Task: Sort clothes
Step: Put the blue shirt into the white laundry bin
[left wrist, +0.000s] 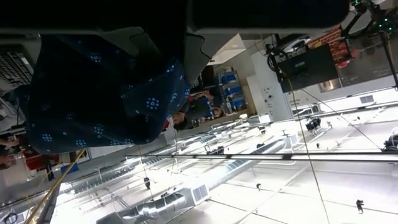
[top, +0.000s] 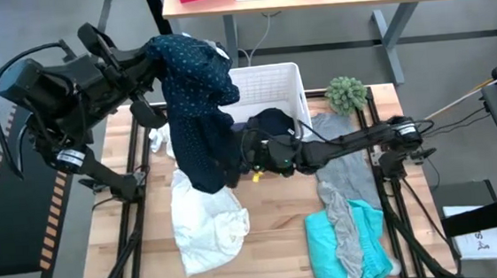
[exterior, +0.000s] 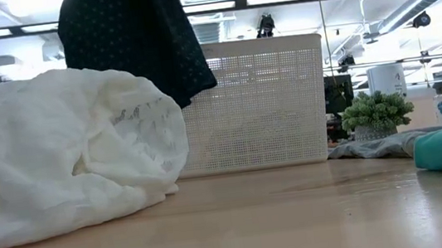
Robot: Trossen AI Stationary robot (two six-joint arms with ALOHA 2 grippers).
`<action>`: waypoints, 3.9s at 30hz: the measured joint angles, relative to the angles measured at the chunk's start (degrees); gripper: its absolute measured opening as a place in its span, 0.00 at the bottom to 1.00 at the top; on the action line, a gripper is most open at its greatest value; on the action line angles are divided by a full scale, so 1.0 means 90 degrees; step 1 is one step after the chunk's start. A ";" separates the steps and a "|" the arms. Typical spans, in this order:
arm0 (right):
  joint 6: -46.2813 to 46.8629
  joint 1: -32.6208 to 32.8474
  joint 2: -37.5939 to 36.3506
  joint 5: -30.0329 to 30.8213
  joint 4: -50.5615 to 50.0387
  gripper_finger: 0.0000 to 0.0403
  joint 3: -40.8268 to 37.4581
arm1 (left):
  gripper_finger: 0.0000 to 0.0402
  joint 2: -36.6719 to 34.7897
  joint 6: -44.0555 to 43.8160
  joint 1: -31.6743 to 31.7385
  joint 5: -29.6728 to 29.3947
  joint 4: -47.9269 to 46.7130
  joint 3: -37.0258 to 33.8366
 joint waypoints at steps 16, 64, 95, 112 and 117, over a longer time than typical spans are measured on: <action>-0.0312 -0.0288 0.2092 -0.0825 -0.2152 0.48 0.3439 | 0.00 0.0051 0.0086 0.0007 0.0001 0.0218 0.0000; -0.2113 -0.2088 -0.0419 0.0033 -0.8788 0.02 0.3779 | 0.00 -0.0129 -0.1742 0.1751 0.0508 -0.2095 -0.0595; -0.1115 -0.2572 -0.2971 -0.1261 -0.6317 0.14 -0.1171 | 0.00 -0.0933 -0.3875 0.4590 0.3859 0.0932 -0.6681; -0.0390 -0.2580 -0.3112 -0.0596 -0.6226 0.43 -0.0723 | 0.15 -0.0583 -0.3977 0.4673 0.3967 0.0218 -0.6637; -0.0312 -0.2573 -0.3209 -0.0617 -0.6234 0.55 -0.0560 | 0.32 -0.0622 -0.4018 0.4670 0.3967 -0.0041 -0.6584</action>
